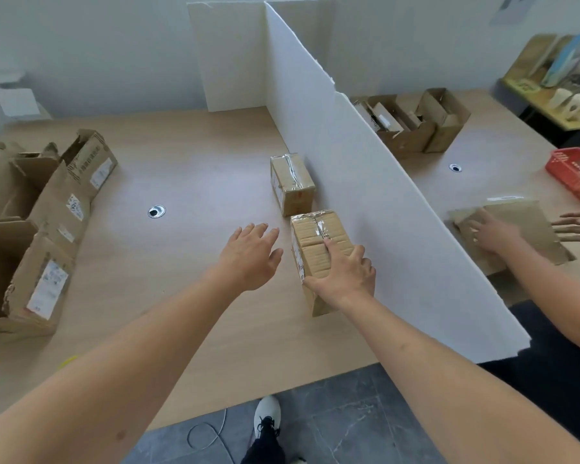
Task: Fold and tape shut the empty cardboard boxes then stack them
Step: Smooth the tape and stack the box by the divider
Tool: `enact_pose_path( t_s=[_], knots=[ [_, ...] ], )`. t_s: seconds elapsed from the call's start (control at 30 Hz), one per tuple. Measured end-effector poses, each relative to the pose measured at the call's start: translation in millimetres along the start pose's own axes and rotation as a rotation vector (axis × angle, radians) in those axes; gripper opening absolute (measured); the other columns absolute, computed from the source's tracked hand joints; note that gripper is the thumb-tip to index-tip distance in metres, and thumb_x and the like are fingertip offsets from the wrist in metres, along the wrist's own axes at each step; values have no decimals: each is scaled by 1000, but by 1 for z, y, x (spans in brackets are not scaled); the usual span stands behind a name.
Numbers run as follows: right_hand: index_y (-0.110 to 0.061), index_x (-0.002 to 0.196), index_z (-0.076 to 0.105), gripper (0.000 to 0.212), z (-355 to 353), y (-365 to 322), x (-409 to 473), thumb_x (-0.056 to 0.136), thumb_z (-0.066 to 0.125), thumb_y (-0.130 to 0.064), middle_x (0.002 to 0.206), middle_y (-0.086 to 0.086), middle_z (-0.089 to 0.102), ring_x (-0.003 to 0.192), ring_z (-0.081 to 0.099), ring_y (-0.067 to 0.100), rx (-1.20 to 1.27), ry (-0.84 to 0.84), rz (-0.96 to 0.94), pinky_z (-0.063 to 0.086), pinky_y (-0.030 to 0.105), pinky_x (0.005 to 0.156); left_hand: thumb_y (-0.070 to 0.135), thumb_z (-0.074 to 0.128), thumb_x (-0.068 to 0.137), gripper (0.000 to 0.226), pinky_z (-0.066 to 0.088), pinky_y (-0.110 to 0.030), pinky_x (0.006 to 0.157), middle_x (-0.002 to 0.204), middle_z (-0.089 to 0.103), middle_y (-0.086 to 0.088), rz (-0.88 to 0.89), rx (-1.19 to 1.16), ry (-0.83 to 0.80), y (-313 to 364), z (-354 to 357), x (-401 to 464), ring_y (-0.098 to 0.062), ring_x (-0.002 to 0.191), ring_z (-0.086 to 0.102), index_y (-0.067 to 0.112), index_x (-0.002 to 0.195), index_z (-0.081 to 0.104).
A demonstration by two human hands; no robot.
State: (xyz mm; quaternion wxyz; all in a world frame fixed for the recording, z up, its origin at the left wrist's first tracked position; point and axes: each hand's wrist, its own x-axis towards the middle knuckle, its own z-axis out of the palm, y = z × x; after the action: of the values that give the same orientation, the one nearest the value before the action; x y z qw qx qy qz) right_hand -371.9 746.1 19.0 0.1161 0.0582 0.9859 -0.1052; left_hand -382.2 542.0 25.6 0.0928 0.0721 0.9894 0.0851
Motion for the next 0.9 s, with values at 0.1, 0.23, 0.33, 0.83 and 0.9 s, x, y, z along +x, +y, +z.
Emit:
enact_pose_path(
  t_s=[0.1, 0.23, 0.33, 0.83, 0.9],
  knots=[
    [-49, 149, 29, 97, 5, -4, 30, 64, 69, -73, 128, 8, 37, 114, 52, 36, 4, -19, 23, 37, 42, 105, 45, 34, 107, 58, 15, -47, 126, 165, 28, -9, 17, -23, -12, -5, 6, 31, -34, 154, 21, 20, 159, 29],
    [-49, 149, 27, 96, 16, -12, 64, 65, 68, -74, 128, 7, 35, 115, 52, 36, 31, -12, 48, 37, 41, 106, 44, 34, 107, 57, 16, -48, 126, 165, 29, -10, 26, -27, -55, -16, 16, 65, -35, 153, 22, 19, 158, 30],
    [-48, 151, 26, 98, 28, -14, 86, 67, 67, -75, 131, 7, 34, 118, 51, 36, 28, -3, 58, 37, 42, 108, 43, 36, 107, 56, 18, -48, 125, 163, 32, -12, 27, -34, -74, -21, 23, 87, -35, 152, 25, 17, 157, 32],
    [-49, 153, 20, 105, 71, 0, 171, 66, 68, -83, 156, 17, 15, 138, 34, 42, 41, -67, 8, 27, 49, 118, 38, 40, 106, 55, 22, -50, 123, 160, 36, -12, -68, -129, -120, -14, 57, 161, -35, 149, 30, 15, 156, 34],
    [-49, 153, 17, 109, 74, 2, 175, 64, 71, -83, 159, 18, 12, 142, 29, 42, 44, -88, 4, 26, 49, 119, 37, 40, 106, 55, 21, -50, 123, 160, 36, -11, -81, -137, -116, -13, 58, 161, -35, 150, 29, 15, 156, 33]
  ],
)
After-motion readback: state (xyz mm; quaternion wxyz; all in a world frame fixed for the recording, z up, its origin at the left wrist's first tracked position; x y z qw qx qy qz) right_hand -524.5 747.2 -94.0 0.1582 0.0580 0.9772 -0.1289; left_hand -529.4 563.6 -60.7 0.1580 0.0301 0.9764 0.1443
